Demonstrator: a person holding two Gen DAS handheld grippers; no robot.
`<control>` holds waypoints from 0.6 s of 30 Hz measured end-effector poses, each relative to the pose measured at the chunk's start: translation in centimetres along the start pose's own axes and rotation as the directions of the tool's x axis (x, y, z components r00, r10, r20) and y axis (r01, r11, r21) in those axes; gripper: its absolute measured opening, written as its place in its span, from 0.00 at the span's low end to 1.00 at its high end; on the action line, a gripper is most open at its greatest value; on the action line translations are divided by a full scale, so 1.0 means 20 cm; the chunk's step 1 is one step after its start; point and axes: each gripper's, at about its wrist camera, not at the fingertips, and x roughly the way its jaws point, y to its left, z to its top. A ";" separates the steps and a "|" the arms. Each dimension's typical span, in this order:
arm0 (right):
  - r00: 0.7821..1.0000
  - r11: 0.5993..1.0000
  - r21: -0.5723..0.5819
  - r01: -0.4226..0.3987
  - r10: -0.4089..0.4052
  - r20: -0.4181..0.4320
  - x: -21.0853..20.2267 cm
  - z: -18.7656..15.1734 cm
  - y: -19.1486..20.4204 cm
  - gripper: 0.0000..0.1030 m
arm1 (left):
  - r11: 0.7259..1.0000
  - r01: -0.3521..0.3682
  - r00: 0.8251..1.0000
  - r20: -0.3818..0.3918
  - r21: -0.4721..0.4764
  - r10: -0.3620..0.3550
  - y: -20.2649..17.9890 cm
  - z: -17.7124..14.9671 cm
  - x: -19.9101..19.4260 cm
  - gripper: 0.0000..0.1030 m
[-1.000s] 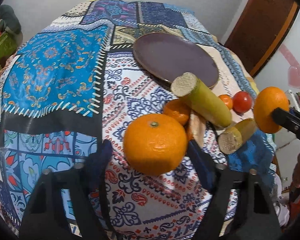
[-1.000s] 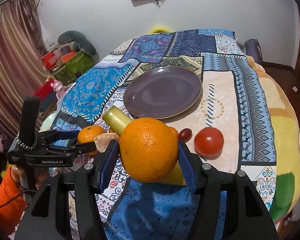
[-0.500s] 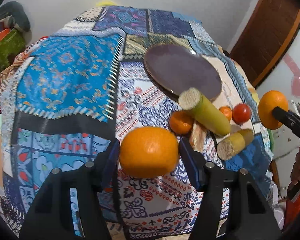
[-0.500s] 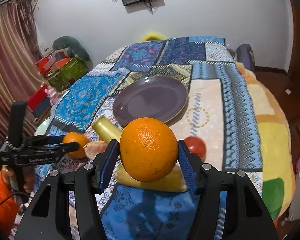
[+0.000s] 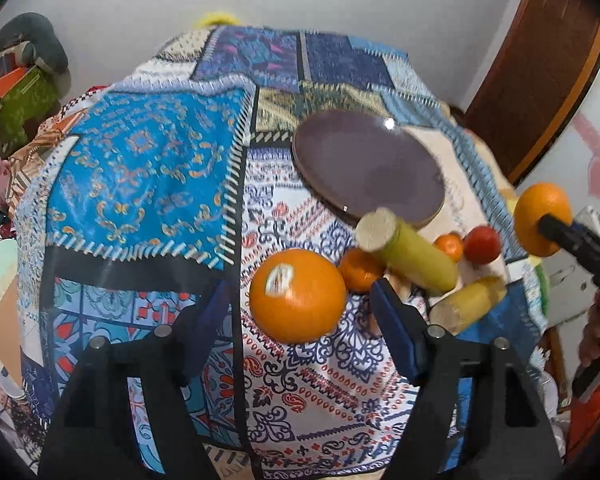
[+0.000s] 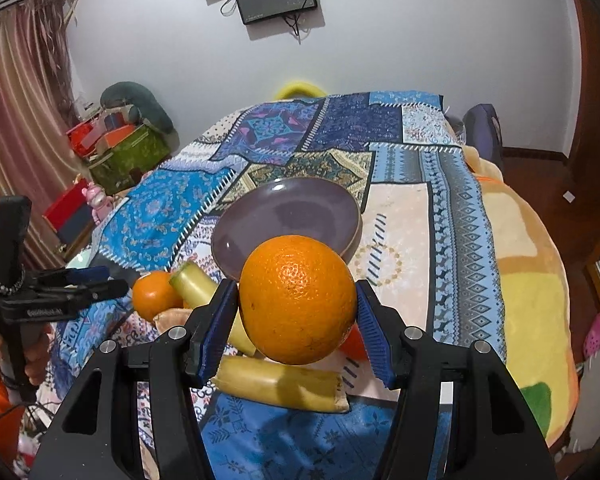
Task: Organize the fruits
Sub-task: 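Grasp a large orange with the right tool while the left tool grasps another orange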
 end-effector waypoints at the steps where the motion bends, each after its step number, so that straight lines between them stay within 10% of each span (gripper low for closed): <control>1: 1.000 1.000 0.002 0.000 0.000 -0.005 0.01 0.00 -0.01 0.54 | 1.000 0.006 1.000 -0.014 -0.009 -0.006 0.00 0.00 0.03 0.71; 18: 0.999 1.000 0.001 0.012 -0.012 -0.045 0.12 0.01 -0.07 0.54 | 0.997 0.030 0.995 -0.091 -0.073 -0.036 0.05 -0.01 0.25 0.66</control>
